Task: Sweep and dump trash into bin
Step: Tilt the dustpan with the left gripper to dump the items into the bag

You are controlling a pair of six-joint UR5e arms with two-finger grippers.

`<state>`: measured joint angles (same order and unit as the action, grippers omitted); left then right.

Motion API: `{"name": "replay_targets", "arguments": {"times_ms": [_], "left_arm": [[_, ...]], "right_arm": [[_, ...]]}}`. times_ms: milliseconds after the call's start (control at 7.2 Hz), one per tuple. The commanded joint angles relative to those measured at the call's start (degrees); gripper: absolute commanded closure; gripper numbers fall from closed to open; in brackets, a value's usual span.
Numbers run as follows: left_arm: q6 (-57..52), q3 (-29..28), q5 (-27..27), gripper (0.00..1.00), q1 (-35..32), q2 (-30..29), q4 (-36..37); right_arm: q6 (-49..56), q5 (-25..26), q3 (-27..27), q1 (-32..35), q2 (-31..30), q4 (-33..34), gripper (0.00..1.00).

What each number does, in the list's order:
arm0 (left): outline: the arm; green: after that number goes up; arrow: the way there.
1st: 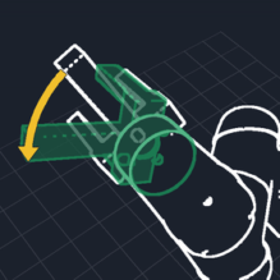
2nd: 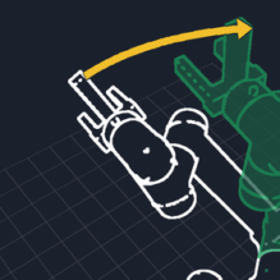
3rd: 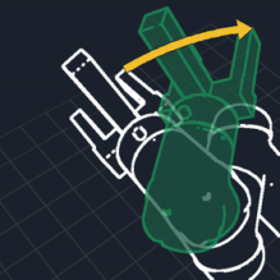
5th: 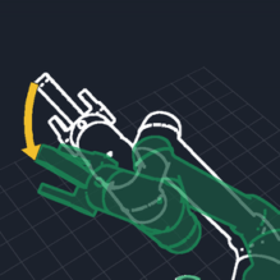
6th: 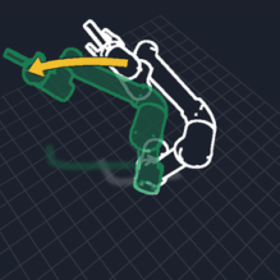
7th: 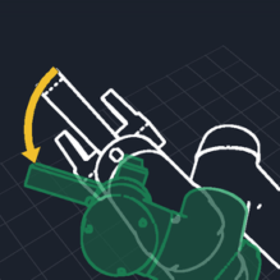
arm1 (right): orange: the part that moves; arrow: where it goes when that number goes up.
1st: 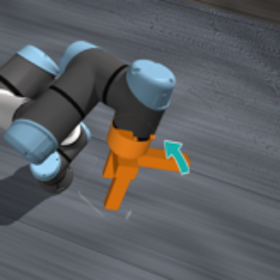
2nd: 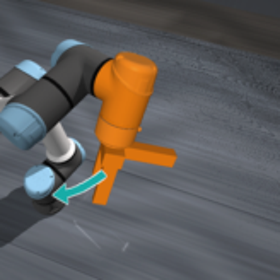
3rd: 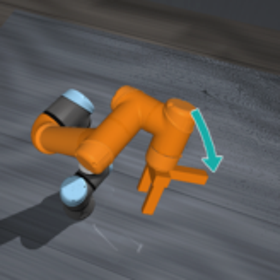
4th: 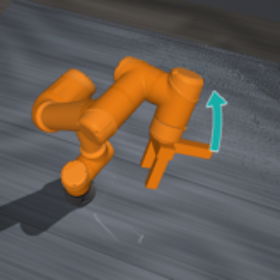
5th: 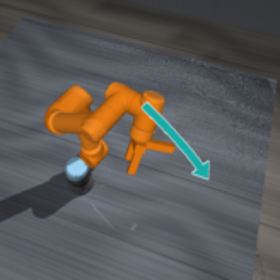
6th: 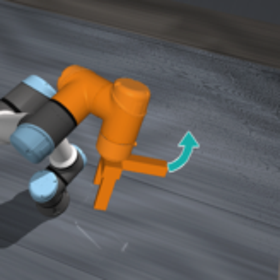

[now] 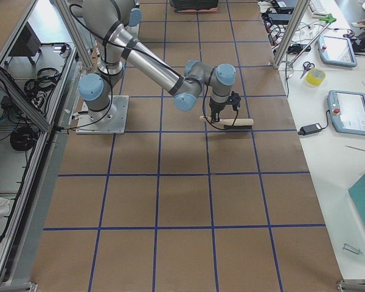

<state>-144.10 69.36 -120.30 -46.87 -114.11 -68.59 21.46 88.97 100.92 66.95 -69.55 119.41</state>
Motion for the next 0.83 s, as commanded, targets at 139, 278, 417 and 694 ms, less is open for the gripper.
{"name": "replay_targets", "arguments": {"times_ms": [139, 278, 417, 694], "left_arm": [[-5.6, 0.5, -5.1, 1.0, -3.1, -1.6, 5.9], [-6.5, 0.3, -5.1, 1.0, -3.0, -1.9, 6.3], [-6.5, -0.2, -4.3, 1.0, -3.0, -2.0, 6.3], [-6.9, -1.0, -0.6, 1.0, -2.9, -1.7, 6.1]], "right_arm": [[-0.4, -0.2, 0.1, 0.3, -0.4, -0.6, 1.0], [-0.1, -0.2, 0.1, 0.5, -0.4, -0.8, 1.0], [0.0, -0.2, 0.1, 0.6, -0.5, -1.0, 1.0], [0.1, -0.2, 0.6, 0.6, -0.5, -1.2, 1.0]]}}
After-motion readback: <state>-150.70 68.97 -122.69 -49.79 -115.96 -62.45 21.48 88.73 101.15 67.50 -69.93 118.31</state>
